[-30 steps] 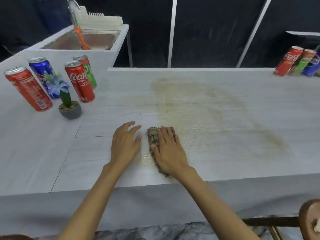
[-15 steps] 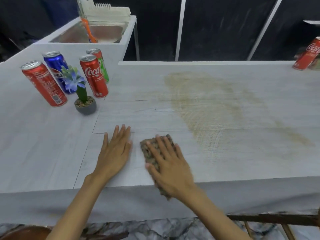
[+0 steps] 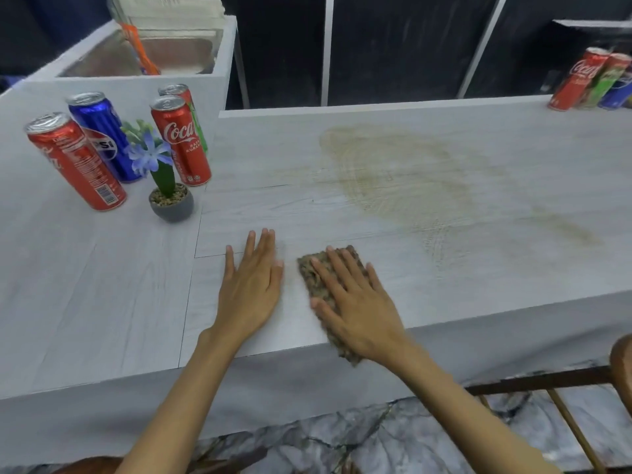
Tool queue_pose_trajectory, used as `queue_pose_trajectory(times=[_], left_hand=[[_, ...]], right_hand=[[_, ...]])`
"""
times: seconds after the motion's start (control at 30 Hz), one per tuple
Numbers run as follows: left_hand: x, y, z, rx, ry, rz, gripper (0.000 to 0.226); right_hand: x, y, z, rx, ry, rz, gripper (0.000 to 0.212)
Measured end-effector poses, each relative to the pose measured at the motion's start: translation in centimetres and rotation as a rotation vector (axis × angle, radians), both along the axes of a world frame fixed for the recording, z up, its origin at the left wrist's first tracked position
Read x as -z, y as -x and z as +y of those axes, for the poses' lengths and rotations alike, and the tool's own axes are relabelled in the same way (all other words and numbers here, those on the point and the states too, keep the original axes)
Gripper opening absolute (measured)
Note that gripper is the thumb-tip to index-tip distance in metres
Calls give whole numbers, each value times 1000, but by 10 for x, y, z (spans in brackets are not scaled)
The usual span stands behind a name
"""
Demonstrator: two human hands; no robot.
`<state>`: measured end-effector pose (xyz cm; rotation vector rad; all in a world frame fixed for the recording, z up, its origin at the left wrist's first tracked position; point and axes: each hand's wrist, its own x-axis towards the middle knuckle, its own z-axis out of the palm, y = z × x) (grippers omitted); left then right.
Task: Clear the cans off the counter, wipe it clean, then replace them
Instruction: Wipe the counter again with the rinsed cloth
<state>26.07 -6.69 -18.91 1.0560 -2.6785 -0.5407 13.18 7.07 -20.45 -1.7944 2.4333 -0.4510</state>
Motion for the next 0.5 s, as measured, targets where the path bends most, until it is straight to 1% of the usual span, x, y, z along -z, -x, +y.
queue_pose_trajectory(times=[0.07,0.13,0.2,0.23,0.27,0.3,0.37,0.43,0.5], left_hand=[[-1,3,7,43,5,-17,54],[-1,10,13,65,10,-24,53],[0,20,20,73,18,-21,53],[0,26,24,81,13,-19,53],[1,33,28,92,-1,-20,53],[1,41,32,102,-18,-22,53],[0,57,36,123,-33,-25,53],[-2,74,41,140,-45,-24,53],[-4,94,50,178,-58,-31,54]], right_hand=[[-3,50,34,118,-52,22,59],[-13,103,54,340,-152,-8,60],[-22,129,47,544,-200,-58,61],[-22,128,33,596,-191,-70,61],[-22,119,16,594,-179,-71,61],[-19,105,2,539,-162,-57,61],[-9,70,-10,343,-90,-13,60],[-2,54,12,206,-70,24,59],[0,77,51,227,-61,35,58]])
